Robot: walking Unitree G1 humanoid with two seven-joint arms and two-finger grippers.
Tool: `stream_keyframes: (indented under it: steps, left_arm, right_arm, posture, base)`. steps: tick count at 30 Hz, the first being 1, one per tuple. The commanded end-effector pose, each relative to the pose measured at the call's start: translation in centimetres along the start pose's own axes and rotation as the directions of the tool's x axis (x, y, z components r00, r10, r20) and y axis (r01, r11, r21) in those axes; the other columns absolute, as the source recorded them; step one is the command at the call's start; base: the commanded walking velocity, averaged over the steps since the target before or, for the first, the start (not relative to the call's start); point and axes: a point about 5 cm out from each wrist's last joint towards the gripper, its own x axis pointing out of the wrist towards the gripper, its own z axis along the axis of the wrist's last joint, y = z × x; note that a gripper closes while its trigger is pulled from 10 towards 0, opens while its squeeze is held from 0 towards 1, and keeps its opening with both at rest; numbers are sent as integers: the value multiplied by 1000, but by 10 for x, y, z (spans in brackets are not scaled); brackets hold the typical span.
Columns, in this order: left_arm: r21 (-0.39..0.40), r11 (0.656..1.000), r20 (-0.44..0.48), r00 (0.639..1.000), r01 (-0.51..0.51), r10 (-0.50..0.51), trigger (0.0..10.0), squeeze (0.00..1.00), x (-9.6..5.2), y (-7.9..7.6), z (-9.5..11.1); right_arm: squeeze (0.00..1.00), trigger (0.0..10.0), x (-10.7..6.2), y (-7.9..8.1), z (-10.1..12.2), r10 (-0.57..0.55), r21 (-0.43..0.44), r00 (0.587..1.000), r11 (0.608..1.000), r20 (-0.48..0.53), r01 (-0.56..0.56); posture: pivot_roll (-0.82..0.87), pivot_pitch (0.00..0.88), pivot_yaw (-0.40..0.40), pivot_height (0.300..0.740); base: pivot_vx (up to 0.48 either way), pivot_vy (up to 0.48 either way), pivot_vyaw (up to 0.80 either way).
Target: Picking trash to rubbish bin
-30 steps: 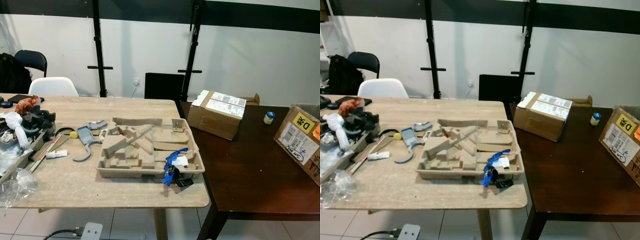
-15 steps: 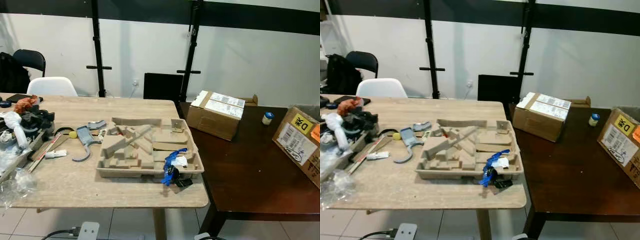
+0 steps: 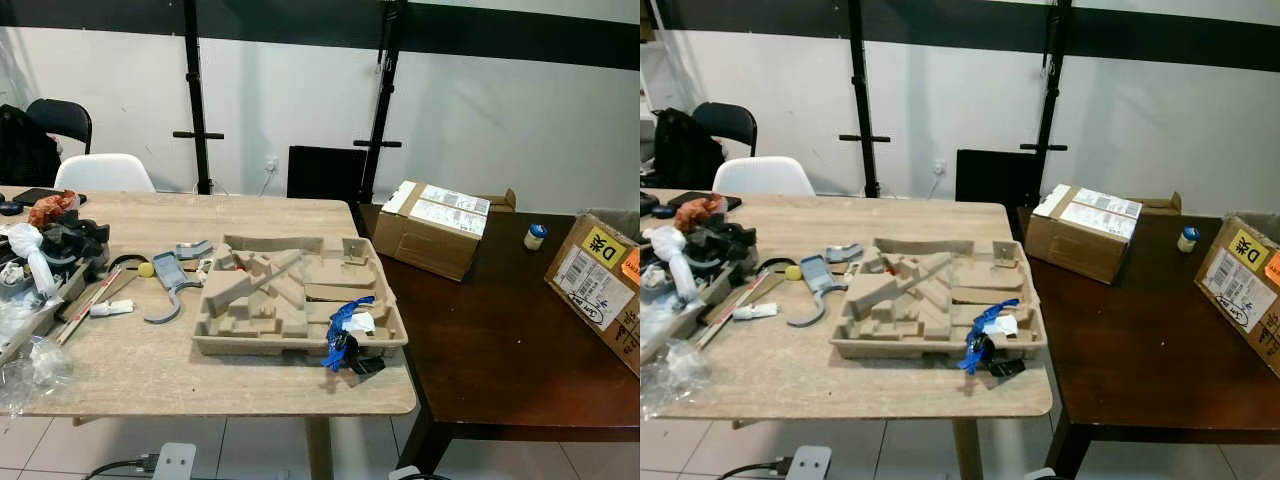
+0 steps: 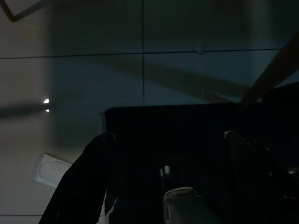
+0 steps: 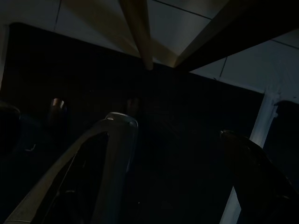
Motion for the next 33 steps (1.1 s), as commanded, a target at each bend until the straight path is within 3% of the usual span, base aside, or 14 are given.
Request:
stream_keyframes:
  steps: [1,12,33]
  left_arm:
    - [16,1000,-5,1000,22,-22,10000,0,0,-5,-3]
    - [11,1000,-9,1000,29,-28,10000,0,-1,-7,-4]
    - [-16,1000,-17,1000,12,-12,10000,0,-1,-5,-5]
  right_arm:
    - [0,10000,0,0,-3,-1,10,1000,1000,-10,2]
    - [0,10000,-1,-3,-4,-8,-6,1000,1000,-24,8]
    - [0,10000,-1,-3,-5,-11,4,999,1000,-46,11]
  posture:
    - [72,0,-46,740]
    - [69,0,-48,740]
    - [72,0,-53,740]
  base:
    - [0,0,0]
    - [0,-234,0]
    - [0,0,-38]
